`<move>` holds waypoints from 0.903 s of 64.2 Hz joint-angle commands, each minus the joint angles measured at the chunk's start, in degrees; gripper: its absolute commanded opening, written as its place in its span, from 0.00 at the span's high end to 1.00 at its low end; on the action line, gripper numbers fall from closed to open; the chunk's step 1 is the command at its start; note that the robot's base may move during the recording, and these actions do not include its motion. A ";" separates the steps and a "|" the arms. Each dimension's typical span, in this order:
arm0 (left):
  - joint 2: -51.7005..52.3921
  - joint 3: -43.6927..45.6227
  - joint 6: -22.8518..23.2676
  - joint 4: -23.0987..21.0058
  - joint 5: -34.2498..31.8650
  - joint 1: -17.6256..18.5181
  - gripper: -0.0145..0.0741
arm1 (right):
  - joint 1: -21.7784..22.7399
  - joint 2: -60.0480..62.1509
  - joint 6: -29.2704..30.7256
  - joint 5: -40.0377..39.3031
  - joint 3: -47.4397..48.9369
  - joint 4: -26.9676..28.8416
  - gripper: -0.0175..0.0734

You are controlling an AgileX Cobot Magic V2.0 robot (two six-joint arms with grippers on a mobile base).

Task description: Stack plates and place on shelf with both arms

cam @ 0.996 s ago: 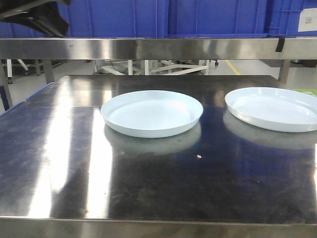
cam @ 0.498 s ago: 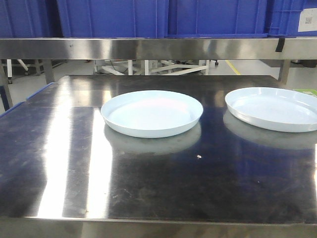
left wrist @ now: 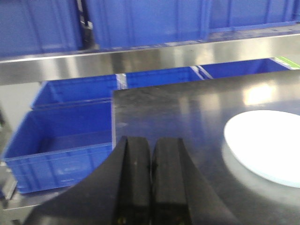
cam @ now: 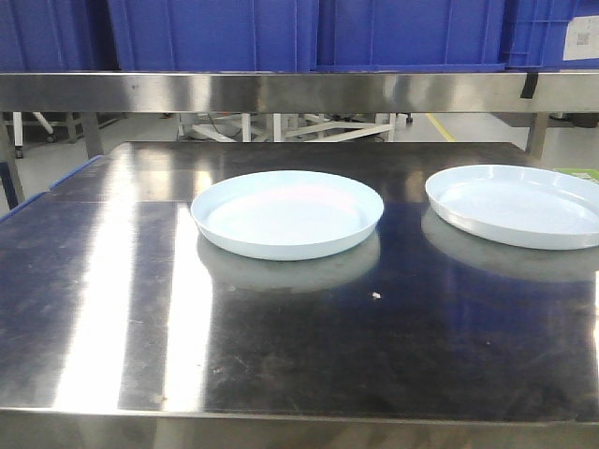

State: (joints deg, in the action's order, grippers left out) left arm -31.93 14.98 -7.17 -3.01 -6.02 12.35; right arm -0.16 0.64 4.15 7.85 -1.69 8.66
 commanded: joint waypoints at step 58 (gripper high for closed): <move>4.06 11.31 -0.59 -3.65 7.74 -2.13 0.74 | 0.28 1.08 0.31 -5.79 0.04 -0.30 0.75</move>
State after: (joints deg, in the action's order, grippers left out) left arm -28.75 23.79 -7.84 -6.03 5.88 10.45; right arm -0.16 0.64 4.15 7.85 -1.69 8.66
